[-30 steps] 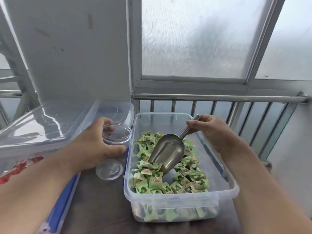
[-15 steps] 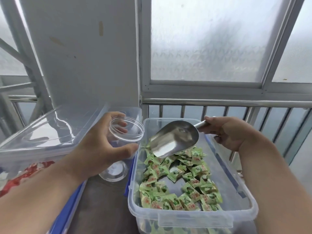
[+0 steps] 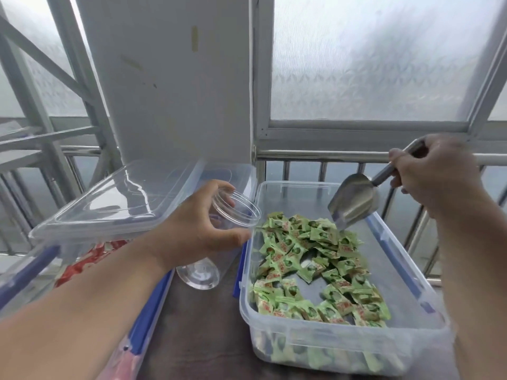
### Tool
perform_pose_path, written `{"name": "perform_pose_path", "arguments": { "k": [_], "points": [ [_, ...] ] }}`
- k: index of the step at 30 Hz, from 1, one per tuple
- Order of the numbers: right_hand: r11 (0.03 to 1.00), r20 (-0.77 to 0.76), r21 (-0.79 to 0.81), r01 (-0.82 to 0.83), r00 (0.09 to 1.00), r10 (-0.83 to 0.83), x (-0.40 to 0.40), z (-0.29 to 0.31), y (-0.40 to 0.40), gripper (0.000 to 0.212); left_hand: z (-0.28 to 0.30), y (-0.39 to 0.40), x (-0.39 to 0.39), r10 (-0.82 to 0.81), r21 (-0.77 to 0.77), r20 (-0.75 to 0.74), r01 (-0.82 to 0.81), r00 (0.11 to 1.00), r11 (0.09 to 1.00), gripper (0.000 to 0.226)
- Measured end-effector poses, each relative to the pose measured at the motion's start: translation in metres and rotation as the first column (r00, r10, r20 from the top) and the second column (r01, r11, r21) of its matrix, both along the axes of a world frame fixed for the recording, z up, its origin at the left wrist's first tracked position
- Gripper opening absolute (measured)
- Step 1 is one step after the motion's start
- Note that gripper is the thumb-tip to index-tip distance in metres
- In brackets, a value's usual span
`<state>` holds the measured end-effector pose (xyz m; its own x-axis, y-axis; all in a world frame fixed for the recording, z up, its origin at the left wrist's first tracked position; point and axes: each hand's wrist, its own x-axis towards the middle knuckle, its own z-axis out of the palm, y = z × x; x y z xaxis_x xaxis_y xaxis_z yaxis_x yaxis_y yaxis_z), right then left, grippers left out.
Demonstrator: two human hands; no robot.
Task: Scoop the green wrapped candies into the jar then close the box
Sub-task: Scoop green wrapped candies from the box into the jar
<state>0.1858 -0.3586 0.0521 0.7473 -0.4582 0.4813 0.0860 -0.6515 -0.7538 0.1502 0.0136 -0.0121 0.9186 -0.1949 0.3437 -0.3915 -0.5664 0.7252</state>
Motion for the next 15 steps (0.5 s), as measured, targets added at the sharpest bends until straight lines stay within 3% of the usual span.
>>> {"name": "perform_pose_path", "arguments": {
  "k": [7, 10, 15],
  "points": [
    [0.919, -0.019, -0.373, -0.125, 0.992, 0.128, 0.000, -0.003, 0.008, 0.020, -0.003, 0.001, 0.004, -0.011, -0.032, -0.040, 0.010, 0.999, 0.999, 0.070],
    [0.876, -0.031, -0.426, -0.226, 0.971, 0.235, -0.006, 0.004, 0.014, 0.006, -0.002, 0.000, 0.004, -0.012, -0.039, -0.050, 0.010, 0.999, 0.999, 0.072],
    [0.833, -0.323, -0.453, -0.318, 0.929, 0.179, -0.006, 0.001, 0.021, 0.015, -0.002, 0.002, 0.005, -0.013, -0.030, -0.069, 0.011, 0.998, 0.999, 0.075]
  ]
}}
